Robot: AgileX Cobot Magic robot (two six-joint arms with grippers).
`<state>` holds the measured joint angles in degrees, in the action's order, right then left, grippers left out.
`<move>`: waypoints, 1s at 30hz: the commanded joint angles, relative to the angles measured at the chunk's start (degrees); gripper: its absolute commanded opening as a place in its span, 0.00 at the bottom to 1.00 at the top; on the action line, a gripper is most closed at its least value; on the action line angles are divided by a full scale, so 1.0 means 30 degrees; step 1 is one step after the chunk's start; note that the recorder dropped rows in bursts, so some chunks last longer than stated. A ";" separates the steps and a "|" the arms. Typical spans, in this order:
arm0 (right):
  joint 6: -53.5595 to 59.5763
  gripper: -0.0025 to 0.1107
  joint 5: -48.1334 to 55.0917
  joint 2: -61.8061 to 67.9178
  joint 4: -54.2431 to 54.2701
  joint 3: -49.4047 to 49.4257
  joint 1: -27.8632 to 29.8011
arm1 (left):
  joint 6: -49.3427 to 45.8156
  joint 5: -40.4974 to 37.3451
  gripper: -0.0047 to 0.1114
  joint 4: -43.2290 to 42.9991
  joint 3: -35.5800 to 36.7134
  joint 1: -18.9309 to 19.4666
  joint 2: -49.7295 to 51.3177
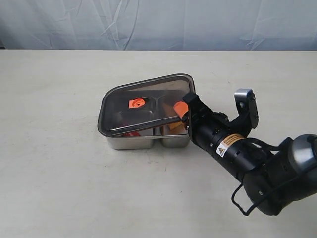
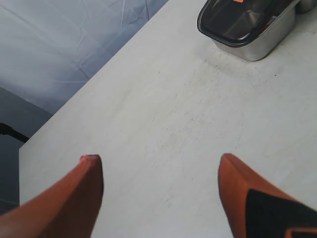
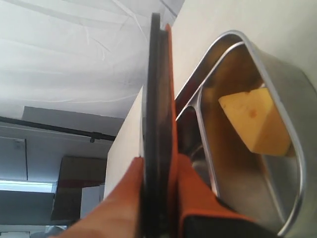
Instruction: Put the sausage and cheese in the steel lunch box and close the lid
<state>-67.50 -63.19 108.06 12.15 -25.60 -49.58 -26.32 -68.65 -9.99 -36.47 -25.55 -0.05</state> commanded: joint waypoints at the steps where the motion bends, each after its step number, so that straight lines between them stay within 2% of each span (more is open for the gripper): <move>1: 0.0824 0.02 0.1726 0.0127 0.0368 0.0043 0.0084 | 0.0202 0.0141 0.58 -0.0004 -0.0098 -0.0111 0.0015; 8: 0.1184 0.02 0.4468 0.0127 0.0937 0.0043 0.0084 | 0.0202 0.0141 0.58 -0.0004 -0.0098 -0.0111 0.0015; 14: 0.1414 0.02 0.4577 0.0127 0.0979 0.0043 0.0084 | 0.0202 0.0141 0.58 -0.0004 -0.0098 -0.0111 0.0015; 20: 0.3861 0.03 0.5269 0.0061 0.0979 0.0043 0.0084 | 0.0202 0.0141 0.58 -0.0004 -0.0098 -0.0111 0.0015; 23: 0.4192 0.18 0.5959 0.0061 0.0979 0.0043 0.0084 | 0.0202 0.0141 0.58 -0.0004 -0.0098 -0.0111 0.0015; 24: 0.4197 0.25 0.5960 0.0061 0.0979 0.0043 0.0084 | 0.0202 0.0141 0.58 -0.0004 -0.0098 -0.0111 0.0015; 25: 0.4197 0.37 0.5927 0.0061 0.0979 0.0043 0.0084 | 0.0202 0.0141 0.58 -0.0004 -0.0098 -0.0111 0.0015; 27: 0.4197 0.48 0.5882 0.0061 0.0979 0.0043 0.0084 | 0.0202 0.0141 0.58 -0.0004 -0.0098 -0.0111 0.0015; 30: 0.4197 0.47 0.5882 0.0061 0.0979 0.0043 0.0084 | 0.0202 0.0141 0.58 -0.0004 -0.0098 -0.0111 0.0015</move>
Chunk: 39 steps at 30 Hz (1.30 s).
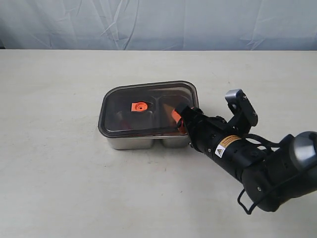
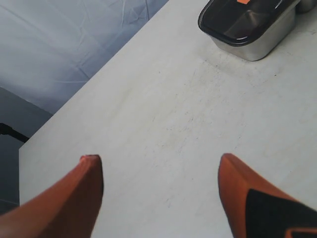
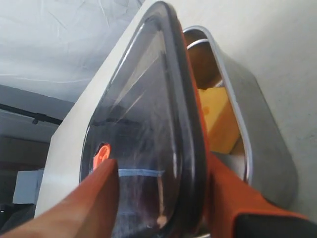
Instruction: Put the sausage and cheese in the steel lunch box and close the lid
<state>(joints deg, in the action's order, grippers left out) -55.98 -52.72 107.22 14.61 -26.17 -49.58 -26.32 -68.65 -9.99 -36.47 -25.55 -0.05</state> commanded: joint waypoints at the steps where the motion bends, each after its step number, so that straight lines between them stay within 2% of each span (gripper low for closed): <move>1: 0.0324 0.47 0.2428 0.0341 0.0126 0.0234 0.0084 | 0.0202 0.0141 0.58 -0.0004 -0.0098 -0.0111 0.0015; 19: 0.3191 0.47 0.6625 -0.2649 0.1877 0.0274 0.0084 | 0.0202 0.0180 0.58 -0.0004 -0.0098 -0.0111 0.0015; 39: 0.4695 0.47 0.7469 -0.3546 0.1801 0.0238 0.0084 | 0.0202 0.0180 0.58 -0.0004 -0.0098 -0.0111 0.0015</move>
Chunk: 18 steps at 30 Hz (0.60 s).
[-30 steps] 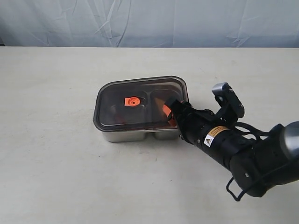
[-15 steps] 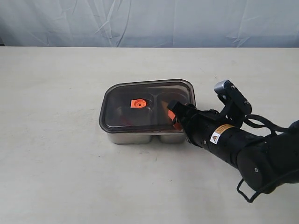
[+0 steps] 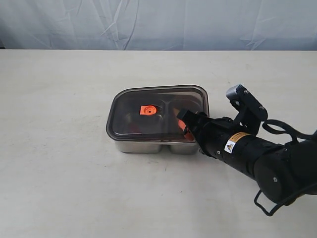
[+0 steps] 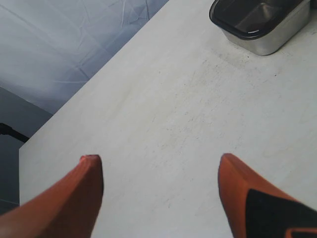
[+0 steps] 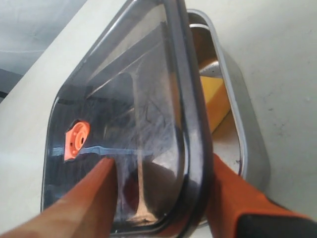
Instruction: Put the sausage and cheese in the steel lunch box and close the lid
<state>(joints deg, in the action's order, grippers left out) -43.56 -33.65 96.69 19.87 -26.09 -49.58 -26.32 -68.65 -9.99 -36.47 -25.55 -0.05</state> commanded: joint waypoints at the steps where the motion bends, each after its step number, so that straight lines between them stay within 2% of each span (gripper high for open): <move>1: 0.0694 0.47 0.1147 -0.0078 0.0049 0.0211 0.0084 | 0.0202 0.0180 0.58 -0.0004 -0.0098 -0.0111 0.0015; 18: 0.3345 0.47 0.2867 -0.1941 0.1774 0.0211 0.0084 | 0.0202 0.0180 0.58 -0.0004 -0.0098 -0.0111 0.0015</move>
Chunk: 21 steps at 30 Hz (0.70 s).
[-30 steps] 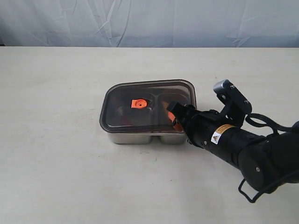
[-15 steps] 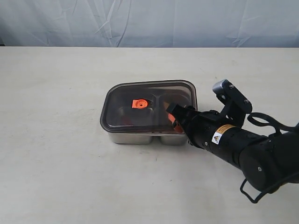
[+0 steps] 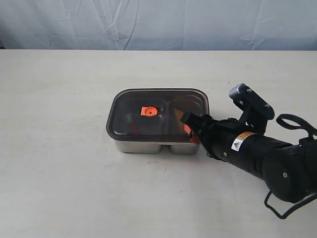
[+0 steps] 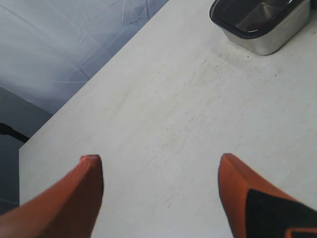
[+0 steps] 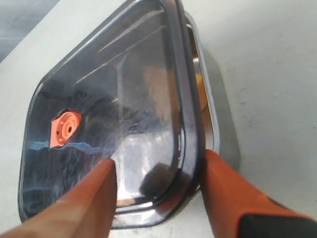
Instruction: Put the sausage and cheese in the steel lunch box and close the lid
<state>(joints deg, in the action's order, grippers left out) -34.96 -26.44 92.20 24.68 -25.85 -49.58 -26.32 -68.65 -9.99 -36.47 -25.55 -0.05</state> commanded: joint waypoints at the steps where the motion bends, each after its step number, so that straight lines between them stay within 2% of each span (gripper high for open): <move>1: 0.0668 0.47 0.0581 -0.0554 0.0168 0.0130 0.0084 | 0.0202 0.0180 0.58 -0.0004 -0.0098 -0.0111 0.0015; 6: 0.0785 0.47 0.1496 -0.0928 0.0168 0.0130 0.0084 | 0.0202 0.0180 0.58 -0.0004 -0.0098 -0.0111 0.0015; 11: 0.3220 0.47 0.3043 -0.0959 0.2562 0.0130 0.0084 | 0.0202 0.0180 0.58 -0.0004 -0.0098 -0.0111 0.0015; 18: 0.4104 0.47 0.4346 -0.1412 0.3035 0.0130 0.0084 | 0.0202 0.0180 0.58 -0.0004 -0.0098 -0.0111 0.0015; 19: 0.4616 0.46 0.4871 -0.1570 0.3035 0.0130 0.0084 | 0.0202 0.0180 0.58 -0.0004 -0.0098 -0.0111 0.0015; 21: 0.6237 0.35 0.6438 -0.1919 0.3035 0.0165 0.0084 | 0.0202 0.0180 0.58 -0.0004 -0.0098 -0.0111 0.0015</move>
<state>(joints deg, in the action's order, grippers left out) -20.65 -11.32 87.82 33.73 -25.85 -49.58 -26.32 -68.65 -9.99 -36.47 -25.55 -0.05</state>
